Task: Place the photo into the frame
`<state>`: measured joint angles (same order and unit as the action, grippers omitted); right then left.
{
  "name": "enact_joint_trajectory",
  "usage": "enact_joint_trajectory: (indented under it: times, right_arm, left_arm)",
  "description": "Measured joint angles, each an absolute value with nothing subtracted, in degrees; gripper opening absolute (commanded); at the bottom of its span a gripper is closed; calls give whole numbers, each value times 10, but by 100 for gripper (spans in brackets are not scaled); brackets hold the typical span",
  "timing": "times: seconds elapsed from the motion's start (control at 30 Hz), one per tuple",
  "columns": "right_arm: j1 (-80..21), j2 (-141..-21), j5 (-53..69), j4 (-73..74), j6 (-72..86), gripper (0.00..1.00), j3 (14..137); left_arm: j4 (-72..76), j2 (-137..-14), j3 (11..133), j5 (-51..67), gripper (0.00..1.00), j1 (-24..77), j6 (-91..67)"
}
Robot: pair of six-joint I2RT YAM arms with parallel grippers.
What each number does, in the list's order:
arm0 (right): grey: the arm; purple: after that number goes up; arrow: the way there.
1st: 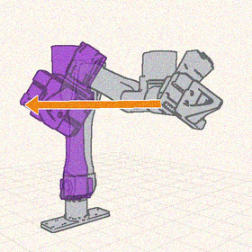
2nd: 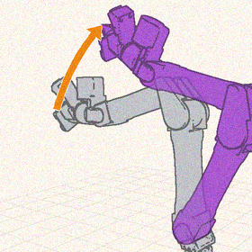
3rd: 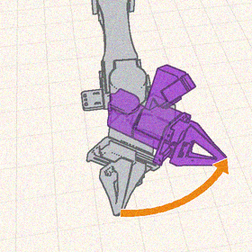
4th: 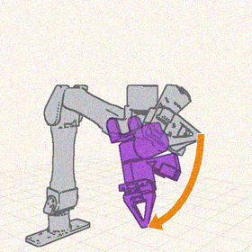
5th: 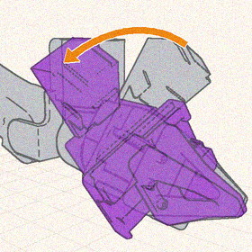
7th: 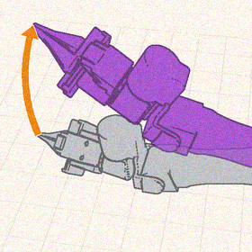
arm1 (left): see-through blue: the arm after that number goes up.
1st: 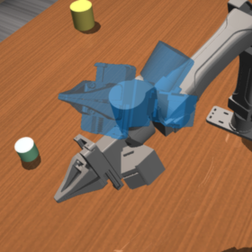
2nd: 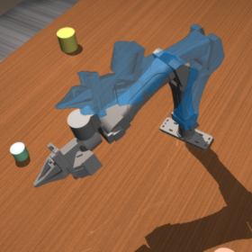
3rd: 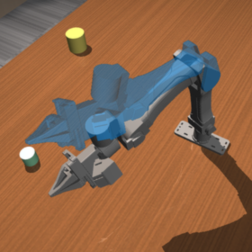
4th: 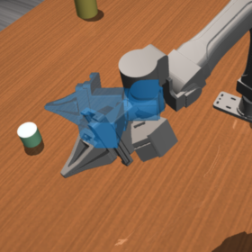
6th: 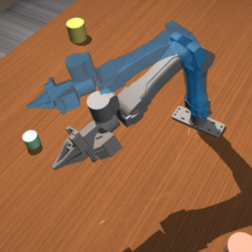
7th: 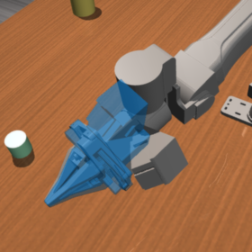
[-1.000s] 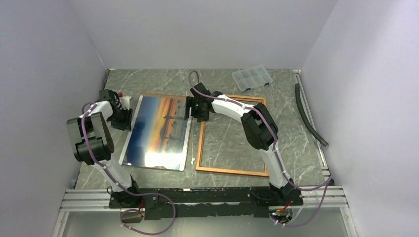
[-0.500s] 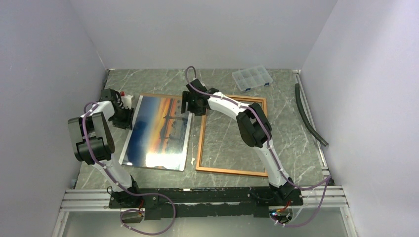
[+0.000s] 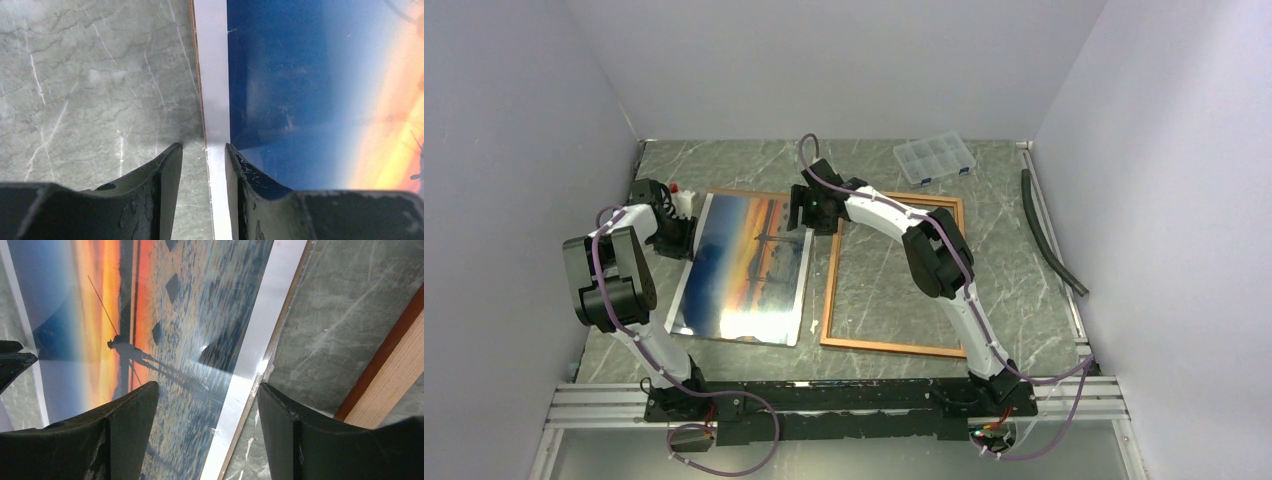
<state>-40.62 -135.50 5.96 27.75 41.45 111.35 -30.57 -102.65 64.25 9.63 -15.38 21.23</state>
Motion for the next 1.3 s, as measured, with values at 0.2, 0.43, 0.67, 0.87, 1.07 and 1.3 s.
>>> enact_joint_trajectory:
  times: [0.2, 0.43, 0.67, 0.87, 1.07, 1.3]
  right_arm:
    - [-404, -1355, 70, 277, 415, 74, 1113]
    - [-396, -1353, 95, 267, 418, 73, 1107]
    - [-395, -1315, 114, 250, 431, 73, 1074]
    - [-396, -1270, 138, 223, 446, 72, 1051]
    - [-396, -1262, 183, 169, 468, 70, 1034]
    - [-407, -1262, 266, 101, 491, 65, 986]
  left_arm:
    - [-304, -1027, 642, 97, 42, -154, 212]
    - [-300, -1029, 642, 100, 41, -154, 212]
    - [-295, -1030, 644, 103, 41, -154, 213]
    - [-294, -1031, 644, 103, 40, -153, 213]
    - [-293, -1033, 646, 104, 40, -153, 213]
    - [-291, -1033, 646, 107, 39, -153, 213]
